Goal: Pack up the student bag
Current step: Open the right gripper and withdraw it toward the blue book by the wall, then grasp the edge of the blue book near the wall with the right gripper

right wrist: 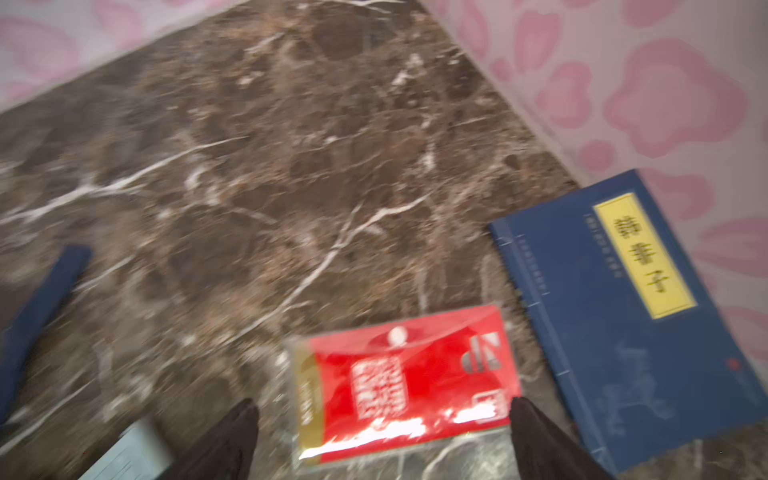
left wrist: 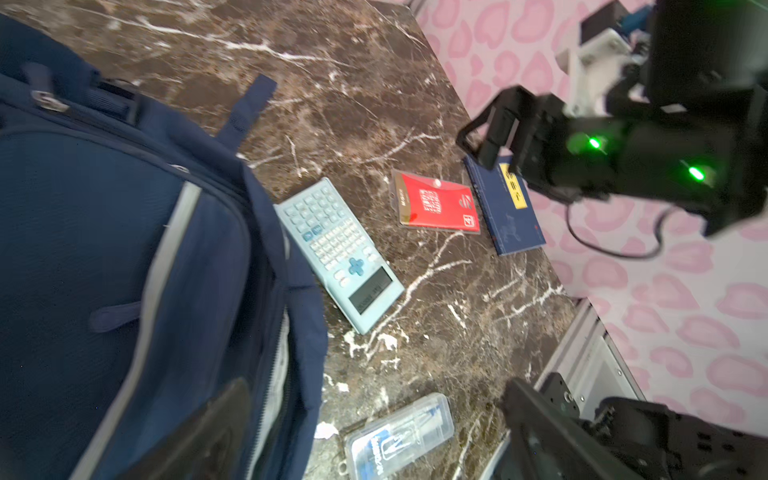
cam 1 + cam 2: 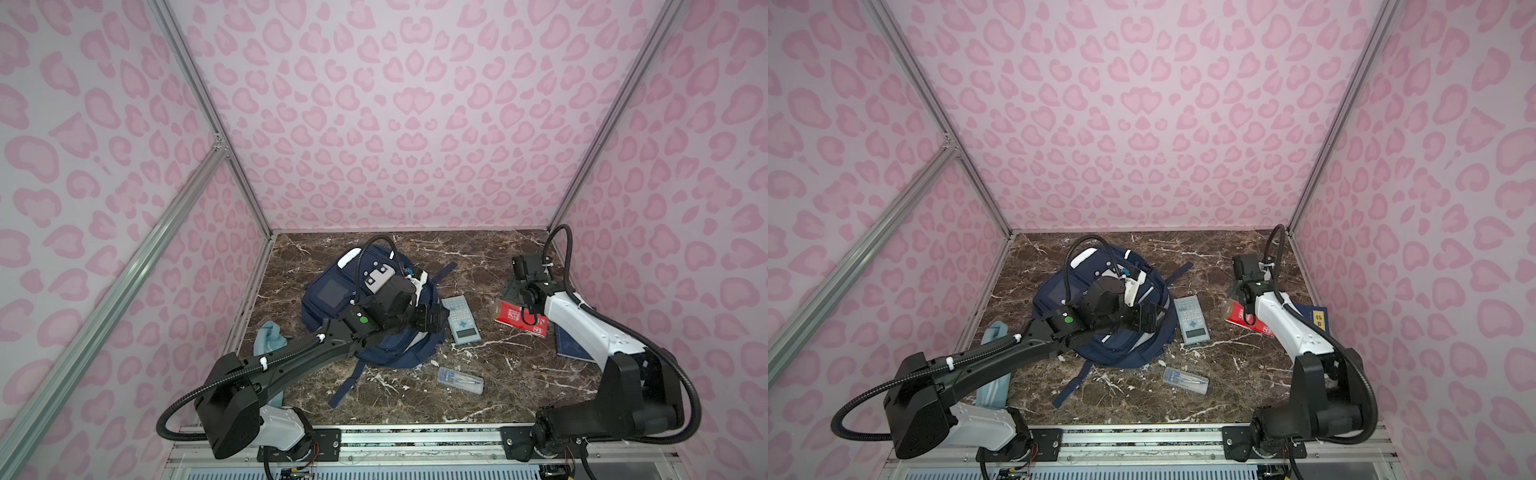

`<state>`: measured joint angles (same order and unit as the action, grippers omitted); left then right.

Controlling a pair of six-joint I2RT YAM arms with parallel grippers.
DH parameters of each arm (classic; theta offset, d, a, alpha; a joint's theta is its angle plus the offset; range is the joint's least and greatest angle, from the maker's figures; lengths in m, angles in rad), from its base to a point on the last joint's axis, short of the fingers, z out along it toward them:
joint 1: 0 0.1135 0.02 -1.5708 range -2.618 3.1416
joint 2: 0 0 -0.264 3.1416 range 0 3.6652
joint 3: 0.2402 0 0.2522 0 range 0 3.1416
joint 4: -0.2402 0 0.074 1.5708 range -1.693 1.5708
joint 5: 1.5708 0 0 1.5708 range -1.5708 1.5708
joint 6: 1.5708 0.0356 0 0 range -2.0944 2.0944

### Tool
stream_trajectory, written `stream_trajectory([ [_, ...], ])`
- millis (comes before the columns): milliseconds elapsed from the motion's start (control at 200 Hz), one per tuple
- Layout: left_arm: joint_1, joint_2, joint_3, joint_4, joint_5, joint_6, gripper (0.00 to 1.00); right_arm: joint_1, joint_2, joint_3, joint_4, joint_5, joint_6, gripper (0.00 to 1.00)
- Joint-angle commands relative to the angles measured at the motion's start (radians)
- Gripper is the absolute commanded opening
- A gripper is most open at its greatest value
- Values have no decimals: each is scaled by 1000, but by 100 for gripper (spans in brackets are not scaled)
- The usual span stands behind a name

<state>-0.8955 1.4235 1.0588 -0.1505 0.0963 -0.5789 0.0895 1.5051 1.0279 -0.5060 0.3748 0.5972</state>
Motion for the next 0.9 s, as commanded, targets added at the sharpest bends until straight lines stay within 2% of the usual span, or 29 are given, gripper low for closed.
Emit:
stream_trajectory([
  [0,-15,23,-5,93,26,-17,98,-100,125,37,34,73,-32,93],
  [75,-27,46,-7,110,51,-22,98,-154,219,103,27,40,-36,92],
  [250,-43,87,1,103,70,-18,98,-204,355,230,-34,94,-82,91],
  [405,-45,105,-2,113,83,-21,98,-338,350,170,43,-85,-31,87],
  [615,-45,142,20,104,104,-19,98,-392,400,210,20,-61,-48,85],
  [765,-46,145,19,104,110,-18,98,-465,447,235,14,-114,-39,83],
  [895,-46,153,18,106,112,-15,98,-485,476,243,-1,-139,-37,83],
])
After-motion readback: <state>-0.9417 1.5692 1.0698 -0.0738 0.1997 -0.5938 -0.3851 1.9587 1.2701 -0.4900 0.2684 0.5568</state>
